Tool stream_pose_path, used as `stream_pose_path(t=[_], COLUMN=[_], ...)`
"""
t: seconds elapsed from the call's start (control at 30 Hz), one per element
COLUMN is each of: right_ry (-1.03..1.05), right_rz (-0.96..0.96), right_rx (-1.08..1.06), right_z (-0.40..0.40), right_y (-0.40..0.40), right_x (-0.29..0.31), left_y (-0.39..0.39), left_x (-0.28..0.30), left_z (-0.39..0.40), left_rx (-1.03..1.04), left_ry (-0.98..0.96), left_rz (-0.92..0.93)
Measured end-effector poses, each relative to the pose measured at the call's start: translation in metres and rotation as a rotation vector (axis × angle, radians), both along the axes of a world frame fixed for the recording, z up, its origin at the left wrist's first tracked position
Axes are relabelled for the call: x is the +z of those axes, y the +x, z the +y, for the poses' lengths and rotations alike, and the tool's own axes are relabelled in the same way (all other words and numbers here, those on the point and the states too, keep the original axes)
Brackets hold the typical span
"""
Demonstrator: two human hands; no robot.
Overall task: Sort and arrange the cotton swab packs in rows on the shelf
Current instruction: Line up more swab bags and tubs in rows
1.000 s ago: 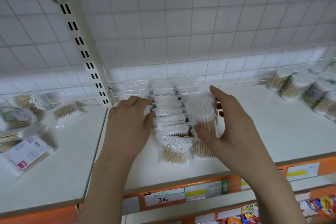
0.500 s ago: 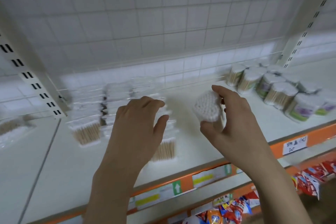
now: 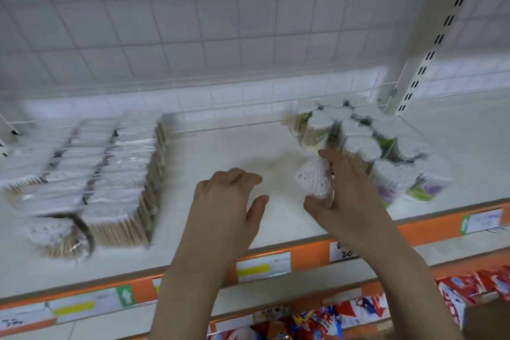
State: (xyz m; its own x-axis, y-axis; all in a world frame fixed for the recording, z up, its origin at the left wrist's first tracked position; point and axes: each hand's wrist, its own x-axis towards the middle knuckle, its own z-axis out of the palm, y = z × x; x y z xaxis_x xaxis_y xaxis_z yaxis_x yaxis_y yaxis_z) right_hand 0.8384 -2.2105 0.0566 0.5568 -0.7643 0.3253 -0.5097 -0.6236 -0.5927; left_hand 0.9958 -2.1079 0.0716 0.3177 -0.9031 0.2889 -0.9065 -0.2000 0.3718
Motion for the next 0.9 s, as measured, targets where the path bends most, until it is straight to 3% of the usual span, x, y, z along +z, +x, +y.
stream_pose_path(t=[0.27,0.53,0.73,0.9], right_ry=[-0.011,-0.084,-0.216,-0.199], right_rz=[0.050,0.267,0.568,0.634], right_rx=[-0.043,-0.092,-0.201,-0.196], right_z=[-0.038,-0.078,-0.100,-0.108], right_y=[0.002,0.026,0.036,0.033], right_x=[0.000,0.020,0.019,0.013], left_y=[0.000,0.021,0.032,0.032], left_x=[-0.005,-0.012,-0.013,-0.011], left_z=[-0.013,-0.030,-0.038,-0.054], left_rx=[0.032,0.008,0.004,-0.006], left_ry=[0.051,0.062,0.054,0.077], left_rz=[-0.027,-0.001,0.003,-0.013])
